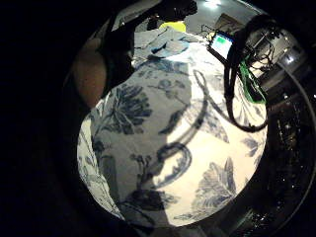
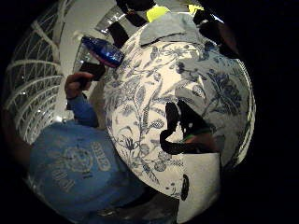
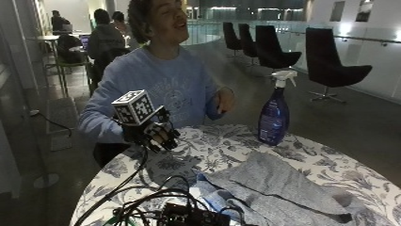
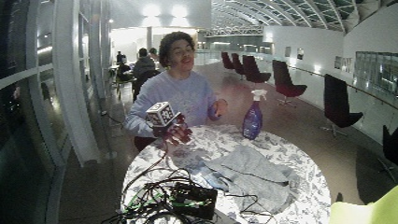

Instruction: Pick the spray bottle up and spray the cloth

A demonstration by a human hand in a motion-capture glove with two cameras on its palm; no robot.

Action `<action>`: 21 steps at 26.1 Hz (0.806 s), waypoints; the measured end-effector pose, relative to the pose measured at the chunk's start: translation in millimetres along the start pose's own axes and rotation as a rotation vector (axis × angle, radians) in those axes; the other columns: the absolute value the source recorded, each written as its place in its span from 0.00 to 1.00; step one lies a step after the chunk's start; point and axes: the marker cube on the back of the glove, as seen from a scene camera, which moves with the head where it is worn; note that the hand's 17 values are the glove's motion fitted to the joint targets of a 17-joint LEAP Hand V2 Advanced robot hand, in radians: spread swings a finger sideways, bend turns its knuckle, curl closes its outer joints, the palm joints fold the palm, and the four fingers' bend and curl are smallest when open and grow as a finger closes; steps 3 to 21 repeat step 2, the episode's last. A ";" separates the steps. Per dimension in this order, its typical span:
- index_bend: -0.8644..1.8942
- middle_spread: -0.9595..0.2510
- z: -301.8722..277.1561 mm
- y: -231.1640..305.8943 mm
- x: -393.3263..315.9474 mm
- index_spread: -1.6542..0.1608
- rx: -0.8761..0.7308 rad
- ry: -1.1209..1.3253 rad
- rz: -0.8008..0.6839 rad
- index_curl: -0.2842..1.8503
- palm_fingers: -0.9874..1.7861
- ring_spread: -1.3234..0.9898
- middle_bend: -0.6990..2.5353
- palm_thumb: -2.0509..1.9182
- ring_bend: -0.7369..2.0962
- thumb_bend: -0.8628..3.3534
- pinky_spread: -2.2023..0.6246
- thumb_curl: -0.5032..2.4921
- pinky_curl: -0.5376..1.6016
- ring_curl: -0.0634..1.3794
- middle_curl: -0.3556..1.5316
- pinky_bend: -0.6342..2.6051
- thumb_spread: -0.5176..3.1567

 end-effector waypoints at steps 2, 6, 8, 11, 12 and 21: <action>0.37 0.76 -0.5 5.2 3.5 0.72 -0.010 0.006 0.006 0.25 0.59 0.57 0.35 0.72 0.42 0.20 0.86 0.32 0.39 0.24 0.39 0.31 0.42; 0.37 0.76 -0.5 5.2 3.5 0.72 -0.010 0.006 0.006 0.25 0.59 0.57 0.35 0.72 0.42 0.20 0.86 0.32 0.39 0.24 0.39 0.31 0.42; 0.37 0.76 -0.5 5.2 3.5 0.72 -0.010 0.006 0.006 0.25 0.59 0.57 0.35 0.72 0.42 0.20 0.86 0.32 0.39 0.24 0.39 0.31 0.42; 0.37 0.76 -0.5 5.2 3.5 0.72 -0.010 0.006 0.006 0.25 0.59 0.57 0.35 0.72 0.42 0.20 0.86 0.32 0.39 0.24 0.39 0.31 0.42; 0.37 0.76 -0.5 5.2 3.5 0.72 -0.010 0.006 0.006 0.25 0.59 0.57 0.35 0.72 0.42 0.20 0.86 0.32 0.39 0.24 0.39 0.31 0.42; 0.37 0.76 -0.5 5.2 3.5 0.72 -0.010 0.006 0.006 0.25 0.59 0.57 0.35 0.72 0.42 0.20 0.86 0.32 0.39 0.24 0.39 0.31 0.42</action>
